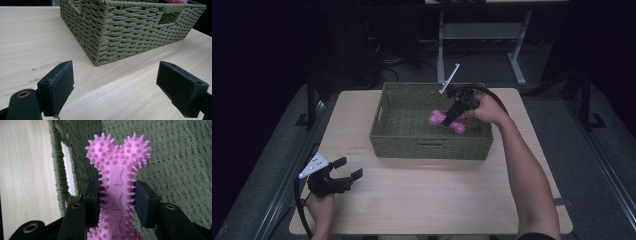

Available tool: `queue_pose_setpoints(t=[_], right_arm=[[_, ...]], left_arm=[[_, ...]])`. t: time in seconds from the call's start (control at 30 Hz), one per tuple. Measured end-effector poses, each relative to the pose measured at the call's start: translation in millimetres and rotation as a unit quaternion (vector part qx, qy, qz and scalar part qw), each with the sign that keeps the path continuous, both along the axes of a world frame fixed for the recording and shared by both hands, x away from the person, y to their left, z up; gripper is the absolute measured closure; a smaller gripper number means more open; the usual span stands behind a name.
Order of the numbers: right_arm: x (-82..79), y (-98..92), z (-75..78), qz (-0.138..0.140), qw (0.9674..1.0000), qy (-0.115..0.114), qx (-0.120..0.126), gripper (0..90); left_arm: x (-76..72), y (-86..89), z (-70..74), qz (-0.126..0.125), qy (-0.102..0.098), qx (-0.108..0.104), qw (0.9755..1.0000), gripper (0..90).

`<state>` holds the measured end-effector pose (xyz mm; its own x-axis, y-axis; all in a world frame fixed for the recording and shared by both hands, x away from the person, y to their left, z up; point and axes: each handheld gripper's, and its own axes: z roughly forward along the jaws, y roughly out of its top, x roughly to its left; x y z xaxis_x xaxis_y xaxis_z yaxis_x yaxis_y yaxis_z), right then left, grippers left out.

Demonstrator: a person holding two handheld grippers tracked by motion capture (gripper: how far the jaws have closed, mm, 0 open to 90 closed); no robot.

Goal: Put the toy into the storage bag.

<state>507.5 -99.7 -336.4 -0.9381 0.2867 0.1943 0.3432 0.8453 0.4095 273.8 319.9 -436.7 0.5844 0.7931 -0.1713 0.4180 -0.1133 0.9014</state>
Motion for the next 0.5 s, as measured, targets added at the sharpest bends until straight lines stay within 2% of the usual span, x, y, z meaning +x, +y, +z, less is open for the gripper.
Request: queue_pose_setpoints(t=[0.5], right_arm=[[-1.3,9.1,-20.9,0.004,0.9997,0.013,-0.022,57.7]], left_arm=[[-0.1,-0.5,0.2,-0.001,-0.002,0.001,1.0000,13.9]])
